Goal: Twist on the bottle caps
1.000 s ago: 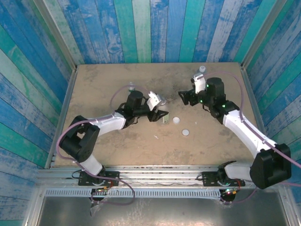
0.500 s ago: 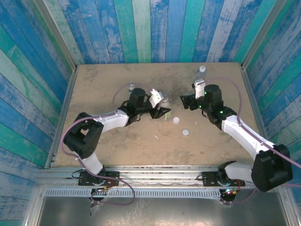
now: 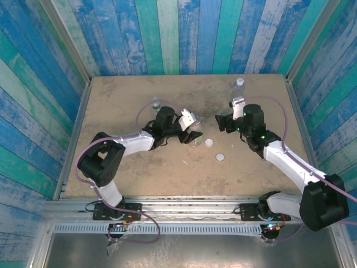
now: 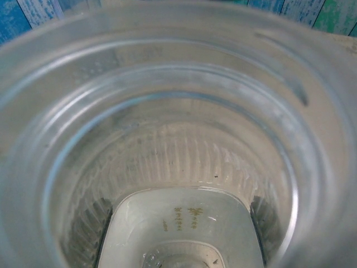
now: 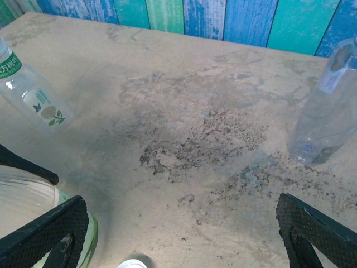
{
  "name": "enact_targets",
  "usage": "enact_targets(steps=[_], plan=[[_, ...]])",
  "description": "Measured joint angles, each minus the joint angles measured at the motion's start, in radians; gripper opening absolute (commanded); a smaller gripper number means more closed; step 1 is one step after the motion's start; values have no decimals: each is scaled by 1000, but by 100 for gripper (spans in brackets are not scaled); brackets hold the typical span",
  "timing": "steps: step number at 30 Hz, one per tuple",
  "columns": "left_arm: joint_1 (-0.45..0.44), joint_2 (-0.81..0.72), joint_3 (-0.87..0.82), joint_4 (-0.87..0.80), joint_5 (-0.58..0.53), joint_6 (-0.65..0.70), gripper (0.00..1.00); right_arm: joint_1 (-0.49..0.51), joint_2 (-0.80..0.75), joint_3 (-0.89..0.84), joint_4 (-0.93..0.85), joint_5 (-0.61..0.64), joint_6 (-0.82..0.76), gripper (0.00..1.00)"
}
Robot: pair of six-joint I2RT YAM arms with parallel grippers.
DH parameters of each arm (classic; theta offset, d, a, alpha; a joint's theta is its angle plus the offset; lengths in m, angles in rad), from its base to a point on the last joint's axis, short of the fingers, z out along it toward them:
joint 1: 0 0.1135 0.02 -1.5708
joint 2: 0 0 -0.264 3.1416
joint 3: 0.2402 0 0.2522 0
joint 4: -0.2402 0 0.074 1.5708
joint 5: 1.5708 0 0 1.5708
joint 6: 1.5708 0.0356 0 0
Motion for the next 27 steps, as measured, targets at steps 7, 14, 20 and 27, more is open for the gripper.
enact_targets(steps=[7,14,20,27], plan=[[0,18,-30,38,7,2,91,0,-20,-11,3,5,5,90],[0,18,-71,87,9,0,97,0,-35,-16,-5,3,8,90],[0,18,-112,156,6,-8,97,0,-35,-16,-29,2,6,90],[0,16,-164,249,-20,-25,94,1,-8,-16,-29,-22,18,90]])
